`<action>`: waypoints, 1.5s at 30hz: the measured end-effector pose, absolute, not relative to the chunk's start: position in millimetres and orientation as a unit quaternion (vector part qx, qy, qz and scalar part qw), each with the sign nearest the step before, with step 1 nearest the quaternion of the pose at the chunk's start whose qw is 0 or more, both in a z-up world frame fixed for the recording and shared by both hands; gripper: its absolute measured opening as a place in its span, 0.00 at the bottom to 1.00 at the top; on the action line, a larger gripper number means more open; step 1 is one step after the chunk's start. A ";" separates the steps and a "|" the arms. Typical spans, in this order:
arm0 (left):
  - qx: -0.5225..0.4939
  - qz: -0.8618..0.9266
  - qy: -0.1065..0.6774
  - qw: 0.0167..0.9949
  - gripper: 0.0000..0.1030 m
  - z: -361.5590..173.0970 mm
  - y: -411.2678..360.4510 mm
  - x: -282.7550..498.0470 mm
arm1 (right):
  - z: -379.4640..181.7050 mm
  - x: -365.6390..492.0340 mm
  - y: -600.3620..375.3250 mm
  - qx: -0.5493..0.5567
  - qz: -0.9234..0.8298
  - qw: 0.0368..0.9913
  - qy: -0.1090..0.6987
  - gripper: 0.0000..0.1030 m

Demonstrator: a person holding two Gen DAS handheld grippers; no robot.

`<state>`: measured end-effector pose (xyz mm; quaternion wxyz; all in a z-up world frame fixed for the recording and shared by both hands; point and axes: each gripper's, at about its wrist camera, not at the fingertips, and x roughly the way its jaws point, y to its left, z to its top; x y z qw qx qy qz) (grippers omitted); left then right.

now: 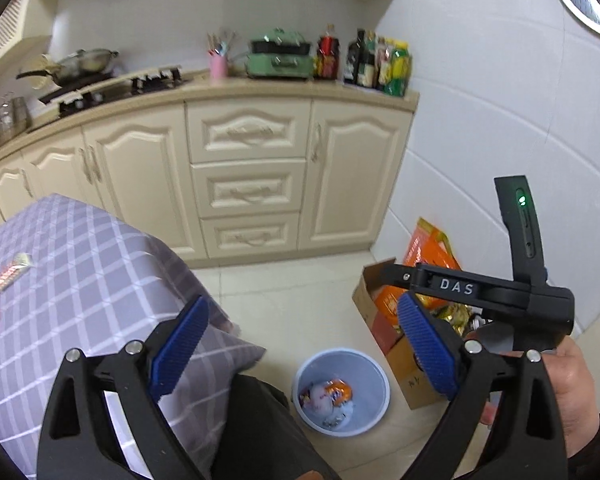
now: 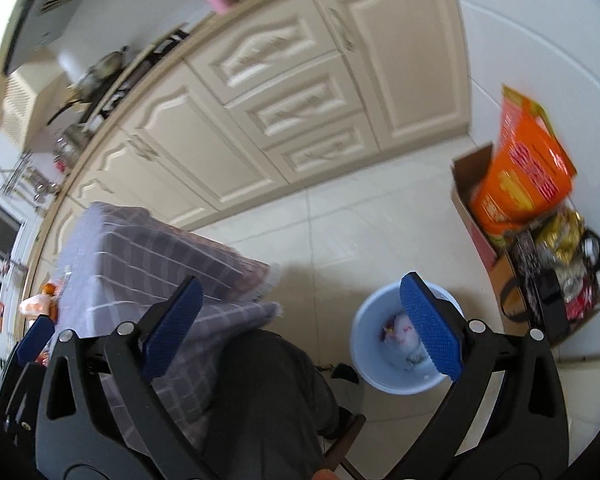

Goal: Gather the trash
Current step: 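Move both tools back over the table, then grasp the orange bread bag with the right tool while the left tool grasps the snack bar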

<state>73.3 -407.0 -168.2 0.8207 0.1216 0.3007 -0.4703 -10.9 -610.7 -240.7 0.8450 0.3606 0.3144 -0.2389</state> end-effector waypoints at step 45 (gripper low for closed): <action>0.063 -0.109 0.413 0.902 0.90 -200.4 -70.0 278.8 | -151.9 294.5 -259.2 0.058 0.138 0.927 0.345 0.94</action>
